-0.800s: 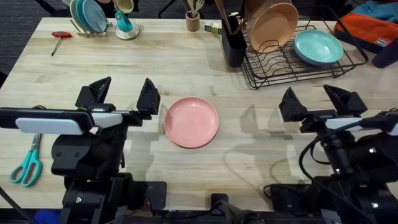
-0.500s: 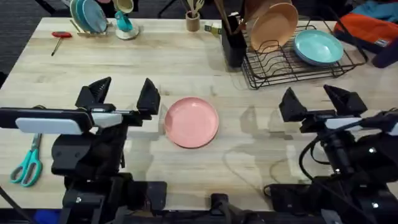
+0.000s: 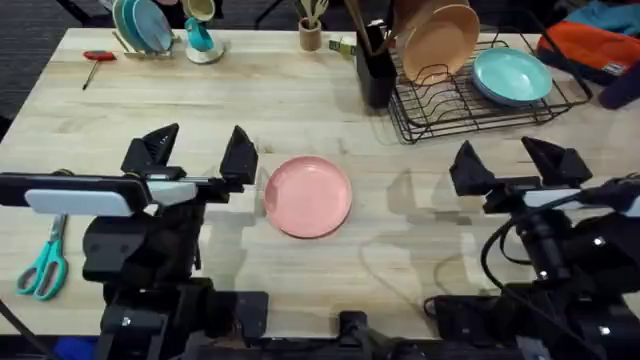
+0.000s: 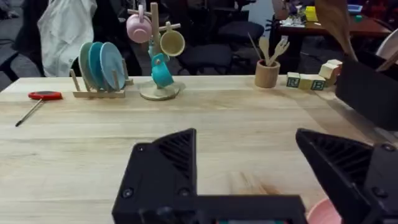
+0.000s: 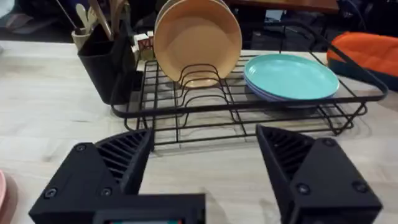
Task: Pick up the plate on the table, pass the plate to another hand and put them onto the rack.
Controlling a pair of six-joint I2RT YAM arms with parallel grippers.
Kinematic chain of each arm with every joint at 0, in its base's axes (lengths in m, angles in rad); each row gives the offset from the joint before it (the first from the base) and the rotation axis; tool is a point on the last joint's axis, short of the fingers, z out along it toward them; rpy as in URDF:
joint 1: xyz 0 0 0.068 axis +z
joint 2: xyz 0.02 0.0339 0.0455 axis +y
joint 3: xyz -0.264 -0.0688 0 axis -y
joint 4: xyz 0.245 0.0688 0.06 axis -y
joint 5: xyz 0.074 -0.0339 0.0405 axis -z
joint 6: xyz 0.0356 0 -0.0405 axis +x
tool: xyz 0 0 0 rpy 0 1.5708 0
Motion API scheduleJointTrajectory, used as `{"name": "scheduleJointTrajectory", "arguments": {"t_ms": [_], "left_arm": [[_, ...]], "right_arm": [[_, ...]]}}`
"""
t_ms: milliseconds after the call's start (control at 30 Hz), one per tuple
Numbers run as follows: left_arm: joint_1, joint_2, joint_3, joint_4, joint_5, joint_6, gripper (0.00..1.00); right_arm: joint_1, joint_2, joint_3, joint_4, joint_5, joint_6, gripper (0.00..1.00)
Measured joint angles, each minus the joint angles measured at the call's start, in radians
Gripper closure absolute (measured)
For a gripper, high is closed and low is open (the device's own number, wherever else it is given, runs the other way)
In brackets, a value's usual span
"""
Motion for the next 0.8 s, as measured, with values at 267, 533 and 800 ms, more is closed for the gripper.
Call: {"name": "scheduleJointTrajectory", "arguments": {"t_ms": [267, 533, 800], "left_arm": [[0.000, 0.000, 0.105, -0.114, 0.000, 0.000, 0.007], [0.000, 0.094, 0.338, -0.313, 0.000, 0.000, 0.007], [0.000, 0.297, 0.559, -0.430, 0.001, -0.003, 0.006]], "right_arm": [[0.000, 0.003, 0.127, -0.203, 0.009, 0.000, 0.006], [0.000, 0.101, 0.300, -0.258, 0.010, 0.000, 0.005], [0.000, 0.290, 0.455, -0.266, -0.018, 0.000, 0.007]]}}
